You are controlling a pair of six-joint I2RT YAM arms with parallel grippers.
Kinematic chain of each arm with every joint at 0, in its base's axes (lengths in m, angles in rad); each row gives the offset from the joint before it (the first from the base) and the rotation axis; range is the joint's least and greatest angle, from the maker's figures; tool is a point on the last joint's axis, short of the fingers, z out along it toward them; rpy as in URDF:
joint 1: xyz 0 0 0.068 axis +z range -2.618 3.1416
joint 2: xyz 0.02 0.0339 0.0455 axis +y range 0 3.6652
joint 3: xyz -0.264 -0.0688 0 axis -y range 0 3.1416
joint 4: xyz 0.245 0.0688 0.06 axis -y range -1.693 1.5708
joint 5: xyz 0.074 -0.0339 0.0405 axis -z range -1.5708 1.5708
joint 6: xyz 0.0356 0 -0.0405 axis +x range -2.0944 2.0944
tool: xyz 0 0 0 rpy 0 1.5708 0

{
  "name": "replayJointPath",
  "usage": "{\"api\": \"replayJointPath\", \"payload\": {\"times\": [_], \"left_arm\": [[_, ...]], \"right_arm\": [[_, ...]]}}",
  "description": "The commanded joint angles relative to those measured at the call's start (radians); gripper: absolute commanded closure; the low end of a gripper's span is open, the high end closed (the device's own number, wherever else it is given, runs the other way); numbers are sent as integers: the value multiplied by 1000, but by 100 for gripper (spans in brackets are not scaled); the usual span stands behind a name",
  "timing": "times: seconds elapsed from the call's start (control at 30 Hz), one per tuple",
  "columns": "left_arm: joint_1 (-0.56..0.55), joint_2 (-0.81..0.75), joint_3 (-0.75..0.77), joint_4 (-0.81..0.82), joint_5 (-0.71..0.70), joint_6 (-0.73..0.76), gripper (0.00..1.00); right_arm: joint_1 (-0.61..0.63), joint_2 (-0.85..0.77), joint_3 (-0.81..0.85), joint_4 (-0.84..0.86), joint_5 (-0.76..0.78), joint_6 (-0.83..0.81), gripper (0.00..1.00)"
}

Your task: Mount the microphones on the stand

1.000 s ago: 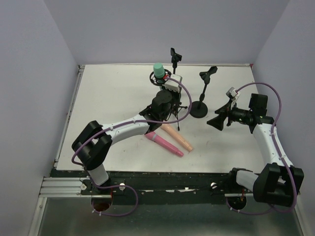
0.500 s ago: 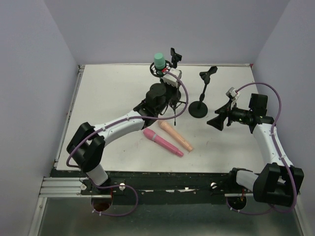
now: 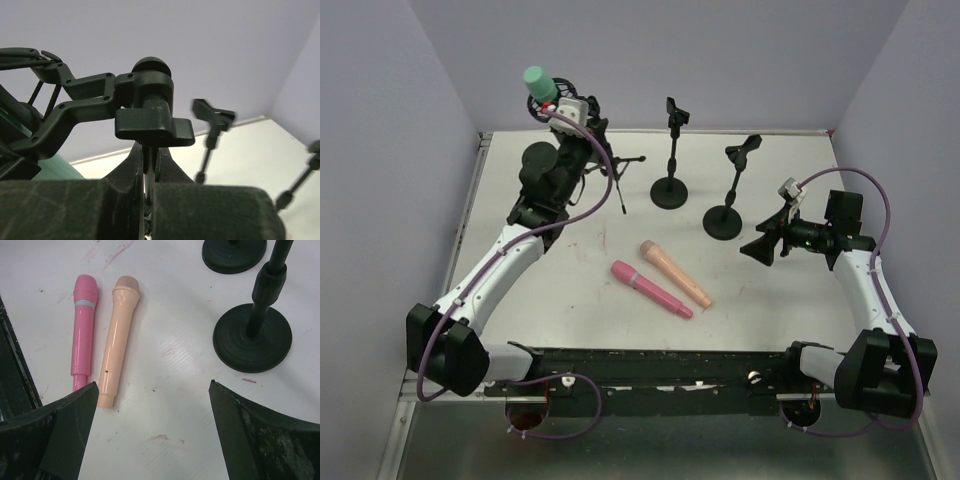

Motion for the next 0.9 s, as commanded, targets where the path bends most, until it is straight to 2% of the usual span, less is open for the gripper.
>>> {"api": "replayJointPath", "payload": {"times": [0.0,0.13,0.27,0.57,0.77,0.87], "left_arm": [[158,-11,-29,55,66,-4,100],[309,72,-3,87,71,-33,100],[422,156,-17,223,100,-107,100],[498,388,89,308,35,2,100],[510,439,121,285,77,34,100],[509,443,104,285,74,22,91]], "right_arm": [[3,3,8,-28,-29,-20,0],[6,9,13,-37,-30,-27,0],[9,24,13,-41,-38,-29,0],[12,47,18,-49,-43,-37,0],[12,60,22,-55,-41,-40,0],[14,64,24,-58,-40,-44,0]]}}
